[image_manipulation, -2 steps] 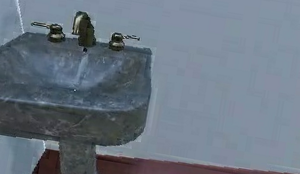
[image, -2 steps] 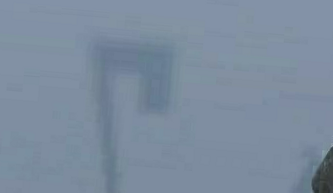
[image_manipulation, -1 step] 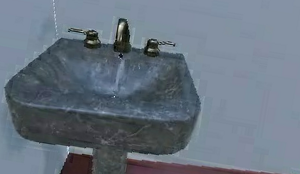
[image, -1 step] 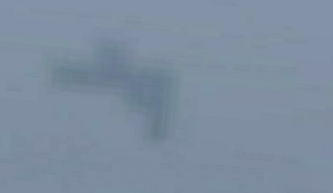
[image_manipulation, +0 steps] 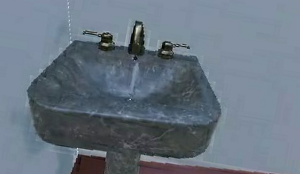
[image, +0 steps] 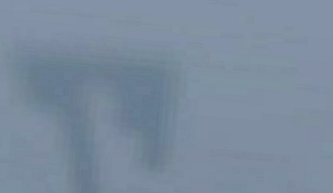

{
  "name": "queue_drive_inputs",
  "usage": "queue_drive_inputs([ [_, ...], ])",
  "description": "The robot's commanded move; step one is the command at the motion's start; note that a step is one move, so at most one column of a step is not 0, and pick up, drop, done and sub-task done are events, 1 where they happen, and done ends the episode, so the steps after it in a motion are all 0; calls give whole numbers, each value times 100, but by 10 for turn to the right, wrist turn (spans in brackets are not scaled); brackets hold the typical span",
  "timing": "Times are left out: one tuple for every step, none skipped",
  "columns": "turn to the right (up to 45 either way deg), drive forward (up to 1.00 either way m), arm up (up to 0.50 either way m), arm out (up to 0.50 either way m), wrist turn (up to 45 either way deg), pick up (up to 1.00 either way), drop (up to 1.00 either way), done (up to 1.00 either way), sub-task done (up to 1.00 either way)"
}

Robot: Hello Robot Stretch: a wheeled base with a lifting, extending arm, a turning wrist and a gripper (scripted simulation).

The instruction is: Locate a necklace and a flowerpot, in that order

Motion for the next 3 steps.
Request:
queue_drive_inputs([
  [450, 0, 0, 0, 0, 0, 0, 0, 0],
  [450, 0, 0, 0, 0, 0, 0, 0, 0],
  [450, 0, 0, 0, 0, 0, 0, 0, 0],
])
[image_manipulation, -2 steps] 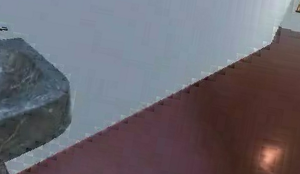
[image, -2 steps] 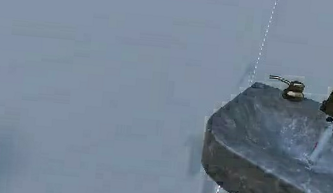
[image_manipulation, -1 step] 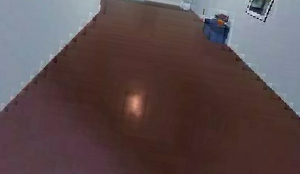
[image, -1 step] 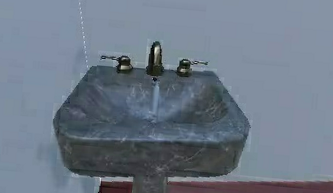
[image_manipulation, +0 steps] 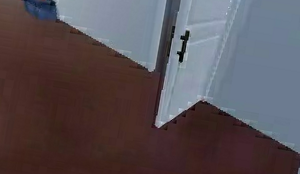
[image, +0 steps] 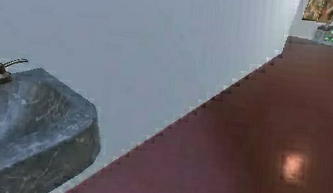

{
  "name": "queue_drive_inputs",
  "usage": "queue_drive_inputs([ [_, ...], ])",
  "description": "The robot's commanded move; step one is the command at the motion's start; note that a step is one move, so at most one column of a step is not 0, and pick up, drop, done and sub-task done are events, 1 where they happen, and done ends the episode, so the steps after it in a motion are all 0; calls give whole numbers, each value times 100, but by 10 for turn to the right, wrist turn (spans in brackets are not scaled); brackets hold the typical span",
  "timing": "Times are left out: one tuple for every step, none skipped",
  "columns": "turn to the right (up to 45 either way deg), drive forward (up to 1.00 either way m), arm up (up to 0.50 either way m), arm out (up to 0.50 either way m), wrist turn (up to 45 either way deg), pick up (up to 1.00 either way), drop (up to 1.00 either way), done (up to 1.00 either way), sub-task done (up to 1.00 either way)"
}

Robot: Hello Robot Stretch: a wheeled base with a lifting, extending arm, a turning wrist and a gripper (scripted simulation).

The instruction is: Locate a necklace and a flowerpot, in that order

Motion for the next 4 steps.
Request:
queue_drive_inputs([
  [420, 0, 0, 0, 0, 0, 0, 0, 0],
  [0, 20, 0, 0, 0, 0, 0, 0, 0],
  [240, 0, 0, 0, 0, 0, 0, 0, 0],
  [0, 100, 0, 0, 0, 0, 0, 0, 0],
])
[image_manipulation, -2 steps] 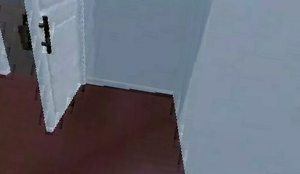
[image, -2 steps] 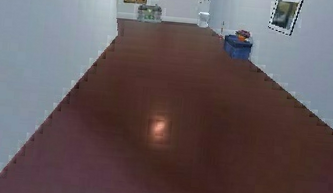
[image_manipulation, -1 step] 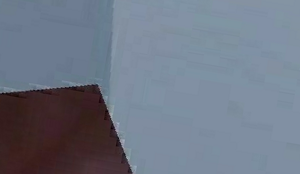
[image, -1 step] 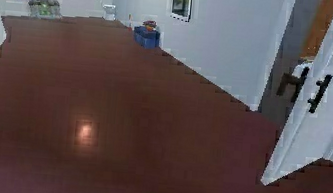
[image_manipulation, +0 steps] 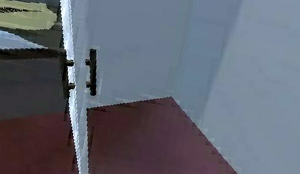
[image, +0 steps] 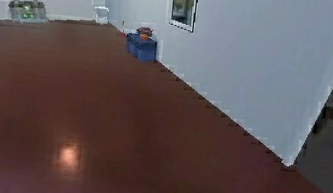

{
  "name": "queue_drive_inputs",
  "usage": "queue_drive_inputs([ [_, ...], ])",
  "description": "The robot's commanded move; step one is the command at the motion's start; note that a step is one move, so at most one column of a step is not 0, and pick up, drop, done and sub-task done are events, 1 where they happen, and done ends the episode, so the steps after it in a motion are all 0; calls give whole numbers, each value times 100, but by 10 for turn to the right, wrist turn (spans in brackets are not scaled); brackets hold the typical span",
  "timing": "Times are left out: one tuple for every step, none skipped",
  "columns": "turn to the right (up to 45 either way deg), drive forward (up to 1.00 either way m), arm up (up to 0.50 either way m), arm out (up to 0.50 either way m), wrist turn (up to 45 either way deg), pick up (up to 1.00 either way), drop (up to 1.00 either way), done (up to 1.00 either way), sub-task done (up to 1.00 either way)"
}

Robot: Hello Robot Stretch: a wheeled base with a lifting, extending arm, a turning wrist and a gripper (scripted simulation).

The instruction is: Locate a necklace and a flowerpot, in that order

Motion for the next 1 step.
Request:
queue_drive_inputs([
  [90, 0, 0, 0, 0, 0, 0, 0, 0],
])
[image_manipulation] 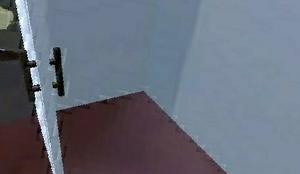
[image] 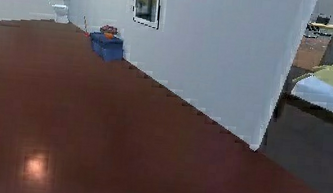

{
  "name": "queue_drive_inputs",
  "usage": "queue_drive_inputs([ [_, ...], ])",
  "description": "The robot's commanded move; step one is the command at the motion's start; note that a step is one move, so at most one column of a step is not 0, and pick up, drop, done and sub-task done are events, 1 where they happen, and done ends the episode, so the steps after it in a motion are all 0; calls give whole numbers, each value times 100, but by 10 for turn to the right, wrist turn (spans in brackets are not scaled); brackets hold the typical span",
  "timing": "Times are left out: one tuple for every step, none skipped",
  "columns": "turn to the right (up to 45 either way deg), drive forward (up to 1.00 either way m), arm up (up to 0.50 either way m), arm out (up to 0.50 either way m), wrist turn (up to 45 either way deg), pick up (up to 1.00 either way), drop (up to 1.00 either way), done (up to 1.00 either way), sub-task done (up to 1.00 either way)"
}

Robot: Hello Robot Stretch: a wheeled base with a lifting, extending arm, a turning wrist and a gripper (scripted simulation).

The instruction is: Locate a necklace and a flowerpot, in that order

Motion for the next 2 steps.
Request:
queue_drive_inputs([
  [0, 15, 0, 0, 0, 0, 0, 0, 0],
  [240, 0, 0, 0, 0, 0, 0, 0, 0],
])
